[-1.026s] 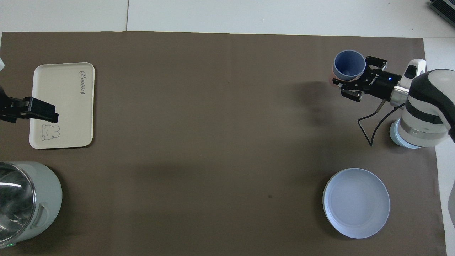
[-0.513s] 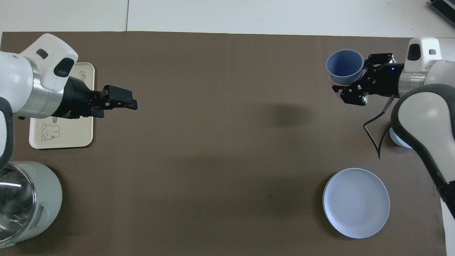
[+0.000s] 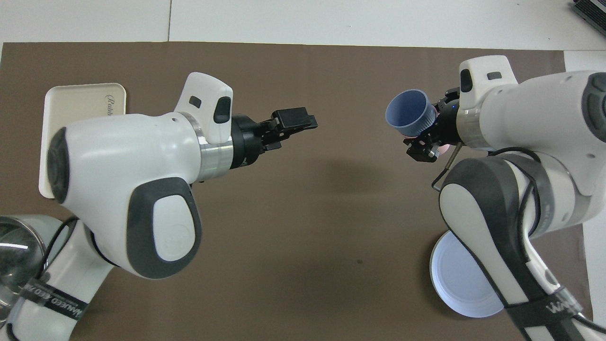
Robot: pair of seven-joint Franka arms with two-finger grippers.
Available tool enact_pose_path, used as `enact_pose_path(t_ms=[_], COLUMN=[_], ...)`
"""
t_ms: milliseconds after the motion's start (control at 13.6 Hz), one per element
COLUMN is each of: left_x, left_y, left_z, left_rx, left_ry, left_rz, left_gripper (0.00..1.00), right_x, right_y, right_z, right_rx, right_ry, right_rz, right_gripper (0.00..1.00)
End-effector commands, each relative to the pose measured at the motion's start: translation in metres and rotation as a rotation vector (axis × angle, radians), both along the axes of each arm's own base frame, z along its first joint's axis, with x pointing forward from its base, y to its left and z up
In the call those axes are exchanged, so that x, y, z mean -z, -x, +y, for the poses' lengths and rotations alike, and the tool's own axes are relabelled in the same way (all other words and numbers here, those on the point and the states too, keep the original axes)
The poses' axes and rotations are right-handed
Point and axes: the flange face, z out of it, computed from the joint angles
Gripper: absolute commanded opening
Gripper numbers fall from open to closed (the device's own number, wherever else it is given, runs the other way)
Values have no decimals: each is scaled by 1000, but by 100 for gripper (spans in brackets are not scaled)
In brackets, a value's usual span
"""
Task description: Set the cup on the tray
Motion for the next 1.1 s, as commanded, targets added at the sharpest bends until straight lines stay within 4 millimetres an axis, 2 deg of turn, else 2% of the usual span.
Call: enact_pose_path(t_ms=[0,220,366,513,733,806,880,1026], left_x=[38,42,59,65,67,67,67,68], left_y=[-7,-3,-4,0,11,17,20,19], left_z=[-45,-60,-75,-92,-105,-112,-115,-114], left_rx=[-98,-107,-110,-99,-73,-53,-42,-40], left_ry=[72,94,86,90,88,83,81,79], left_rz=[-31,-32,-35,-41,-35,-41,-37,-33], left_gripper=[92,76,75,74,70,62,32,25], right_x=[-8,-14,-13,-13,-12,-12,-11,-12], right_y=[11,18,24,25,27,28,29,28], right_z=[28,44,55,58,63,66,68,68], right_rx=[0,-27,-57,-56,-64,-67,-73,-72], right_ry=[103,140,175,191,211,212,218,220], right_rz=[13,33,35,30,28,27,26,23], right_gripper=[0,0,0,0,0,0,0,0])
